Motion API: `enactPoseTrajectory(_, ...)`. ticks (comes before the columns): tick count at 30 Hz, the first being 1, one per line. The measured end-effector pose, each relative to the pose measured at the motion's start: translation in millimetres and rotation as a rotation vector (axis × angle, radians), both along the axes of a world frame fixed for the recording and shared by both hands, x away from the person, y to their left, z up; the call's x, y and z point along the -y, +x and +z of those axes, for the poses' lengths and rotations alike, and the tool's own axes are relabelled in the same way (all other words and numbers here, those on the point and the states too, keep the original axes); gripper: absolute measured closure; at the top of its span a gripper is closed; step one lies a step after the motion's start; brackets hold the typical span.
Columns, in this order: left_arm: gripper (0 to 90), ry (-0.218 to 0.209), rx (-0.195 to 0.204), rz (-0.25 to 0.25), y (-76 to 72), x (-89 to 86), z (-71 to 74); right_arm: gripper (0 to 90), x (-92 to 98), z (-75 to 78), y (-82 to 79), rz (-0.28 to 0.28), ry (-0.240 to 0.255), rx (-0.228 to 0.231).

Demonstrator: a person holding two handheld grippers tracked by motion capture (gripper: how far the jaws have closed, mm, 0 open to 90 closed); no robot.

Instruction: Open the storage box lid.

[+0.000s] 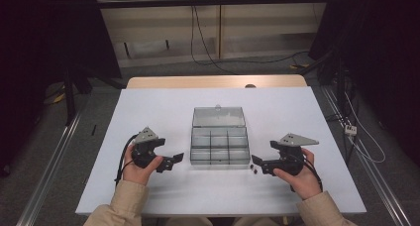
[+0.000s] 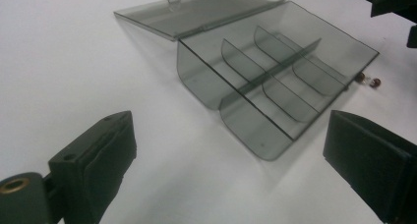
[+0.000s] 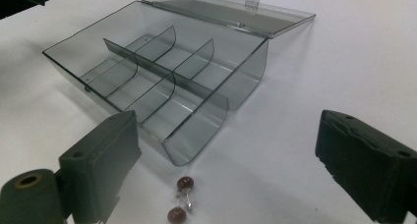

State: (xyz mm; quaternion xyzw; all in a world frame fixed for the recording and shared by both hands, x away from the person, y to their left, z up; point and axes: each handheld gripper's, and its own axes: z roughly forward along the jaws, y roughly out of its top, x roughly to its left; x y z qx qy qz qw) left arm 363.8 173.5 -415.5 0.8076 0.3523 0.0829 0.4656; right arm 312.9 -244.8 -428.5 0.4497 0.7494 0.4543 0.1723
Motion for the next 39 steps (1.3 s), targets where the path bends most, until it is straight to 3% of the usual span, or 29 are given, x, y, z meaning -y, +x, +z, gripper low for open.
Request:
enactPoseTrajectory(7,5.5,-0.001,0.034,-0.038,-10.6,-12.0,-1.8,11.0,4.7,-8.6,-7.4,-0.009,-0.006,-0.014)
enactPoseTrajectory(17,5.5,0.003,0.020,-0.020,-13.8,-26.3,-11.7,18.6,4.1,-14.1,-7.7,0.011,-0.007,-0.018)
enactPoseTrajectory(23,5.5,0.014,0.022,-0.018,-13.5,-26.7,-12.3,28.1,6.1,-14.2,-6.8,0.037,-0.013,-0.025)
enactPoseTrajectory(29,5.5,0.018,0.023,-0.020,-12.9,-26.2,-13.2,46.1,5.0,-15.6,-7.6,0.076,-0.012,-0.030)
enactPoseTrajectory(39,5.6,0.025,0.020,-0.016,-12.6,-26.2,-13.7,60.0,-4.6,-21.5,-5.6,0.103,-0.026,-0.064)
